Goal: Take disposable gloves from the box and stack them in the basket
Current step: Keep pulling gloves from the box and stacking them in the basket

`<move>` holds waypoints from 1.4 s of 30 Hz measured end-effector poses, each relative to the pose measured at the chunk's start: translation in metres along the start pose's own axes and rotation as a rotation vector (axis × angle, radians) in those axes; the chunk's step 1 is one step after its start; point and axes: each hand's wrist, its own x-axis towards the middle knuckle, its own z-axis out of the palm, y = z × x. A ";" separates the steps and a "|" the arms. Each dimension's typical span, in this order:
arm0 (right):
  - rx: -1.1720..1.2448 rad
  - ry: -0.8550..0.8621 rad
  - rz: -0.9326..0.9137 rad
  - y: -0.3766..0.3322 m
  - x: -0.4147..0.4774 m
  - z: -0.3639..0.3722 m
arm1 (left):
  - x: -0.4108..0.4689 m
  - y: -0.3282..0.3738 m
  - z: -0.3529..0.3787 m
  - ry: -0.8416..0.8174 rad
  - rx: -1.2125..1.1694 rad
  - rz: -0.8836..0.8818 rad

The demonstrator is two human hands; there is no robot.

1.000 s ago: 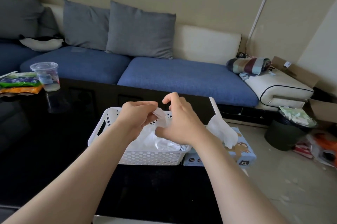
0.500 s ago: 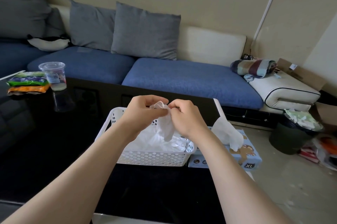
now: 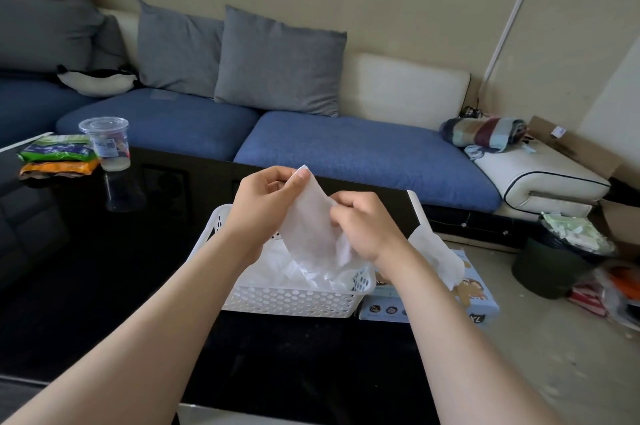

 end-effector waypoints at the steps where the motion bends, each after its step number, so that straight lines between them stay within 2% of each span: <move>1: 0.009 0.026 0.000 0.000 0.000 -0.001 | 0.000 0.000 0.000 0.009 -0.011 -0.014; 6: 0.062 0.102 0.046 0.001 -0.002 -0.015 | 0.000 0.004 0.001 0.029 -0.035 -0.045; 11: 0.277 0.020 0.116 0.011 -0.002 -0.028 | -0.003 0.006 0.004 -0.021 -0.127 -0.059; 14: 0.457 0.047 0.119 0.013 -0.001 -0.032 | -0.003 0.006 0.004 -0.039 -0.161 -0.074; 18: 0.691 -0.089 0.244 0.010 -0.009 -0.040 | -0.005 0.003 0.008 -0.054 -0.121 -0.105; 20: 0.725 -0.149 0.310 0.007 -0.013 -0.043 | -0.005 0.001 0.010 -0.085 -0.074 -0.153; 22: 0.538 -0.072 0.322 0.005 -0.014 -0.042 | -0.004 -0.001 0.009 -0.115 0.025 -0.223; 24: 0.113 0.083 0.261 0.015 -0.008 -0.037 | -0.003 -0.006 0.006 -0.110 0.222 -0.258; 26: -0.251 0.120 0.163 0.033 0.004 -0.026 | -0.003 -0.012 0.001 -0.078 0.492 -0.236; 28: -0.457 0.153 0.090 0.050 0.015 -0.015 | -0.003 -0.017 -0.004 -0.063 0.684 -0.231; 35: -0.650 0.122 -0.056 0.054 0.032 0.016 | 0.016 -0.042 -0.032 -0.050 1.051 -0.208; 38: -0.771 0.110 -0.039 0.052 0.039 0.027 | 0.018 -0.051 -0.043 -0.060 1.096 -0.167; 42: -0.867 0.095 -0.024 0.050 0.049 0.043 | 0.019 -0.060 -0.053 -0.058 1.023 -0.156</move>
